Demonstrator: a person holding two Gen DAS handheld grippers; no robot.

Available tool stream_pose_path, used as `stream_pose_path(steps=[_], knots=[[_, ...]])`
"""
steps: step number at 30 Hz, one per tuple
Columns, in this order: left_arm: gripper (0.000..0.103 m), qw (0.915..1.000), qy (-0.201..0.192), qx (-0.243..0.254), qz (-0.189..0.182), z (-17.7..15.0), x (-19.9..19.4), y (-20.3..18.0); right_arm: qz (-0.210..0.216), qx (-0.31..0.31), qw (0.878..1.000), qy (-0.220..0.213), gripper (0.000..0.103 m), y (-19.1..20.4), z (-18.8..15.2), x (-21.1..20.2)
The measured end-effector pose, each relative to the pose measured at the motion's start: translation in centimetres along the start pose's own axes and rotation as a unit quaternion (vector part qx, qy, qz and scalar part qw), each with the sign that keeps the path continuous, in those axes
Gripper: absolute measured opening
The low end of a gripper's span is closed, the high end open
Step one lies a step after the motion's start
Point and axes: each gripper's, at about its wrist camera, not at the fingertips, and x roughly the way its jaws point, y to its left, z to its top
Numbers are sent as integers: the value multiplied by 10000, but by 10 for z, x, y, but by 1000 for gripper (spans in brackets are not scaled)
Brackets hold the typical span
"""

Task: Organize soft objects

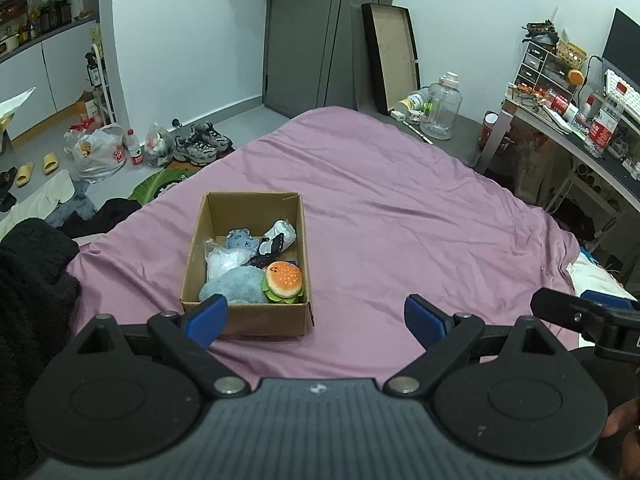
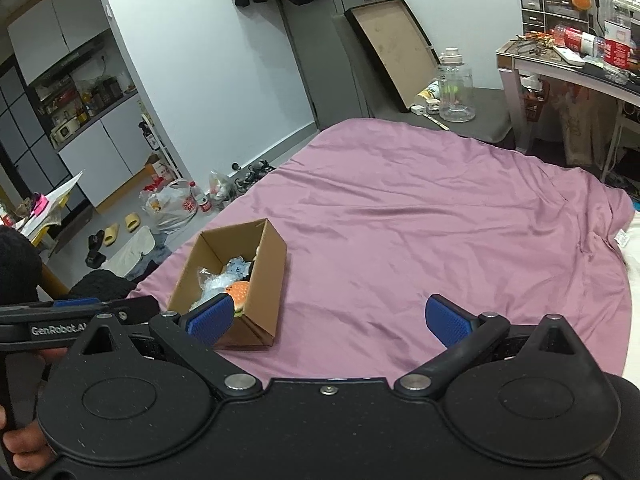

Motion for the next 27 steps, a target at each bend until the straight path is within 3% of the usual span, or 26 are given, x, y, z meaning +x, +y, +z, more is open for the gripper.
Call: stream_pose_path(steps=[6, 15, 27], knots=[[94, 10000, -39, 56, -1, -5, -11, -2, -152, -83, 9998, -26, 103, 0, -9, -11], [94, 9998, -180, 79, 19, -11, -31, -6, 88, -55, 9999, -132, 103, -3, -15, -30], [94, 9996, -285, 59, -20, -20, -47, -5, 78, -175, 9993, -321, 103, -3, -19, -51]])
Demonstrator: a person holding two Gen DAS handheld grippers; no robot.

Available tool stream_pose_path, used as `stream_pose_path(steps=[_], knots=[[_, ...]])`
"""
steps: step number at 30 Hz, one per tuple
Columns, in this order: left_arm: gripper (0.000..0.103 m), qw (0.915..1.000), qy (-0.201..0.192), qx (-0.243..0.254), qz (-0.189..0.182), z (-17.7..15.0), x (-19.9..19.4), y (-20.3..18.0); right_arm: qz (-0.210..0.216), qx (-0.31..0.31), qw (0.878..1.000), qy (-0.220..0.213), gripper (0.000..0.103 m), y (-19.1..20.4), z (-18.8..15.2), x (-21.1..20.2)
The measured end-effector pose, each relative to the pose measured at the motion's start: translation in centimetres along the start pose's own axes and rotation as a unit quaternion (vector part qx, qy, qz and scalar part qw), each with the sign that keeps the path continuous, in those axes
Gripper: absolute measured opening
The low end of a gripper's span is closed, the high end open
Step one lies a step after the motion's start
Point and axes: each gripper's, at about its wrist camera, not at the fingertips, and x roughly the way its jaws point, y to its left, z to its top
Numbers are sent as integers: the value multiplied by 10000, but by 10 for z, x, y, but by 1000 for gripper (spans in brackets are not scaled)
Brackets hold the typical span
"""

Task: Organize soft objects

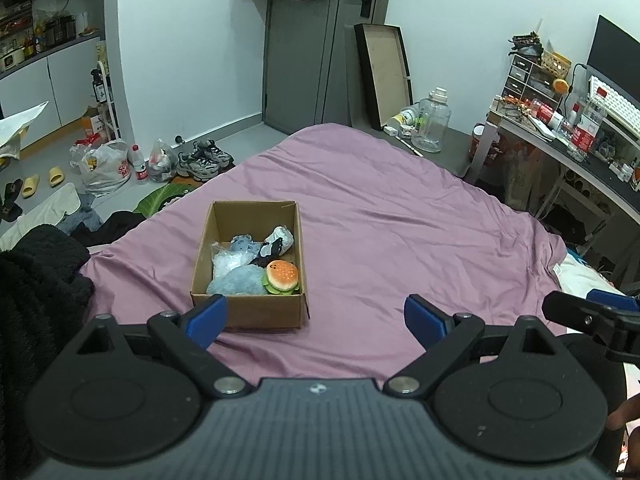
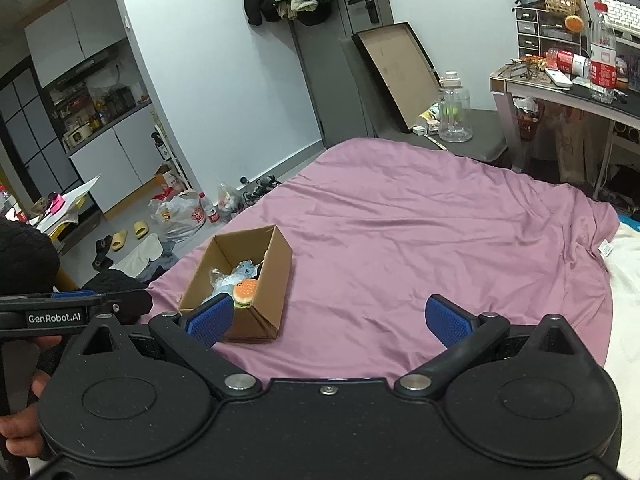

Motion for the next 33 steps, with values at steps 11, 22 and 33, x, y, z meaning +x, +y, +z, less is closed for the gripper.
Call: stream_pose_path(steps=[11, 22, 33], knots=[[94, 10000, -45, 27, -60, -2, -5, -3, -30, -51, 10000, -7, 103, -1, -1, -2], [94, 10000, -21, 23, -77, -3, -3, -3, -55, -27, 10000, 40, 103, 1, -2, 1], [94, 10000, 15, 8, -49, -4, -1, -2, -70, -20, 10000, 51, 103, 1, -1, 1]])
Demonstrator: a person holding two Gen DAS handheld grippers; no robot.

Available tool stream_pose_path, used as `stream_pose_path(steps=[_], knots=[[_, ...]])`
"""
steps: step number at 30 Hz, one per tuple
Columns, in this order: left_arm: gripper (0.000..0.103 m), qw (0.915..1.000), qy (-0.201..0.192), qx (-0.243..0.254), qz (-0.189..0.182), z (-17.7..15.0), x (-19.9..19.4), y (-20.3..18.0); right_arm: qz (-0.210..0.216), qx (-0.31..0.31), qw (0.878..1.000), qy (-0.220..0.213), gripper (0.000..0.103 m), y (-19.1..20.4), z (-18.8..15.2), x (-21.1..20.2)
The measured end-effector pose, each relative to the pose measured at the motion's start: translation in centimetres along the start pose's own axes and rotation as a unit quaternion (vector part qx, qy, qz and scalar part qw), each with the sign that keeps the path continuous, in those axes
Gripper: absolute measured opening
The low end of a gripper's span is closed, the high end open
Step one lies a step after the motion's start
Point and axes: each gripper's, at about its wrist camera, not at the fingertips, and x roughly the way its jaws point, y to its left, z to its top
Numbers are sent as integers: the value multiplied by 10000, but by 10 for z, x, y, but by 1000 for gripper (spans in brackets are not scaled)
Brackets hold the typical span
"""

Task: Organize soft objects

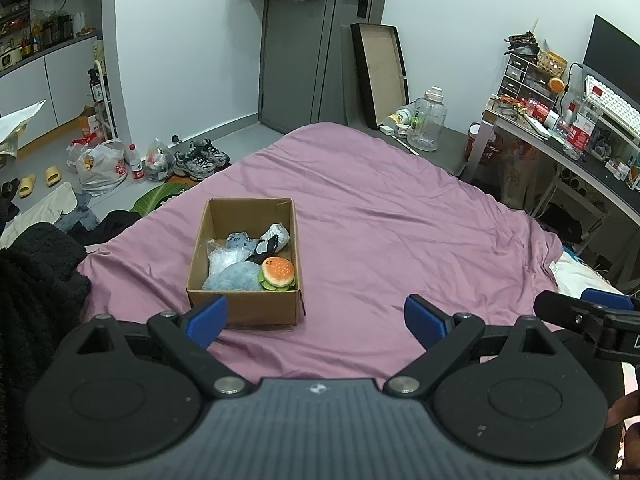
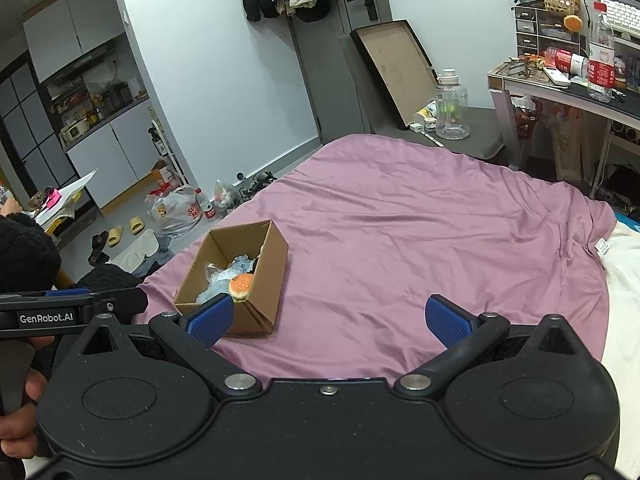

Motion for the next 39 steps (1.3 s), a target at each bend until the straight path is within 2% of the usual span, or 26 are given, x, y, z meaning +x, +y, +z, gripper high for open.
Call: stream_pose_path(steps=[39], knots=[[94, 10000, 42, 41, 8, -1, 0, 3, -32, -65, 10000, 22, 103, 4, -2, 1]])
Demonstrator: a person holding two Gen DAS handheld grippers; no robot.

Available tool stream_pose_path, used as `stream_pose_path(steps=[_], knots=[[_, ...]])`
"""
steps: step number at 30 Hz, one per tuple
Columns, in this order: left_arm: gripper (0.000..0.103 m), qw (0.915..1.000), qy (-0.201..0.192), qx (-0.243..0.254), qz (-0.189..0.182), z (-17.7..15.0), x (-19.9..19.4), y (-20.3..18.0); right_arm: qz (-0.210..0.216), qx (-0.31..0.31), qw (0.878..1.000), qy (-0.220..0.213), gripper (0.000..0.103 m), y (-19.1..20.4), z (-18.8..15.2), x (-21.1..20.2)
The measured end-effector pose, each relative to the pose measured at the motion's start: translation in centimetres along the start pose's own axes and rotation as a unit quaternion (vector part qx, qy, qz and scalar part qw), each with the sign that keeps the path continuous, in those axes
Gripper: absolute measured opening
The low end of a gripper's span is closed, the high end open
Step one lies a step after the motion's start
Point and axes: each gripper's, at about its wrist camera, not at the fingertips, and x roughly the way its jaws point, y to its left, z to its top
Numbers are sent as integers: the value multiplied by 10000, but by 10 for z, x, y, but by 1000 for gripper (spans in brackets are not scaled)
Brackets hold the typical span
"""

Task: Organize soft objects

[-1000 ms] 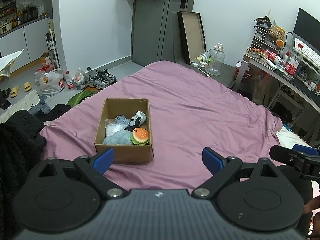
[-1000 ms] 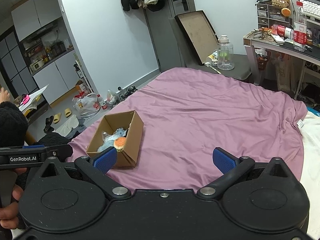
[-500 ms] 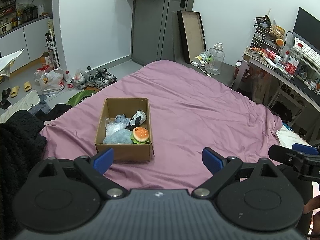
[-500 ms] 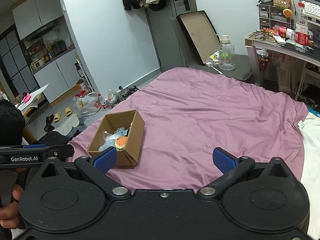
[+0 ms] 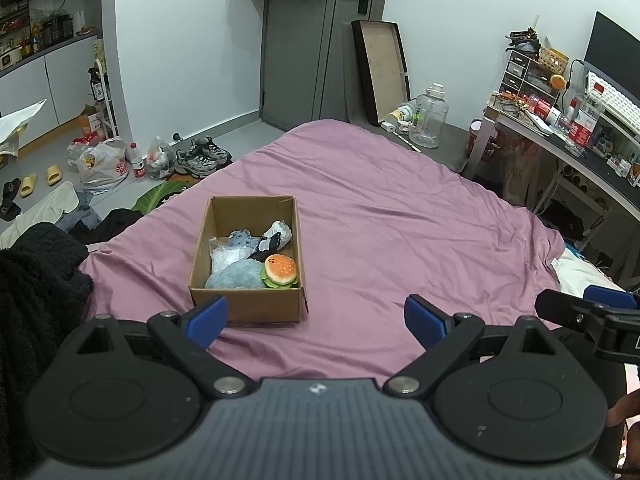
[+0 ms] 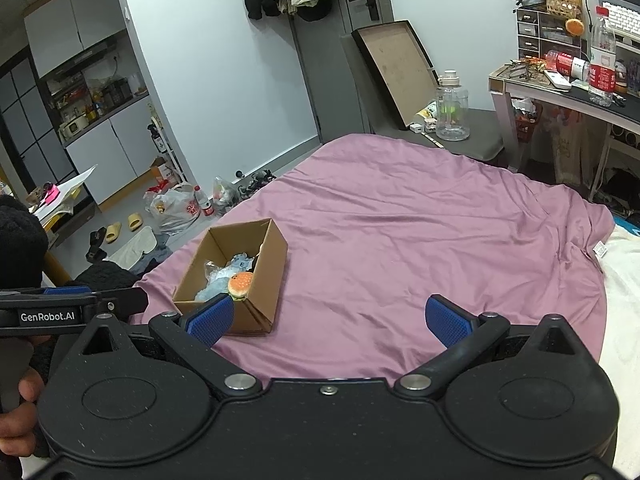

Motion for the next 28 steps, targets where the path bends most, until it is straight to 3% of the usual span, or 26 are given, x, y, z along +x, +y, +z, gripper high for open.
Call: stream_pose_path(steps=[28], knots=[[94, 10000, 24, -20, 24, -4, 2, 4, -24, -4, 10000, 40, 103, 1, -1, 2]])
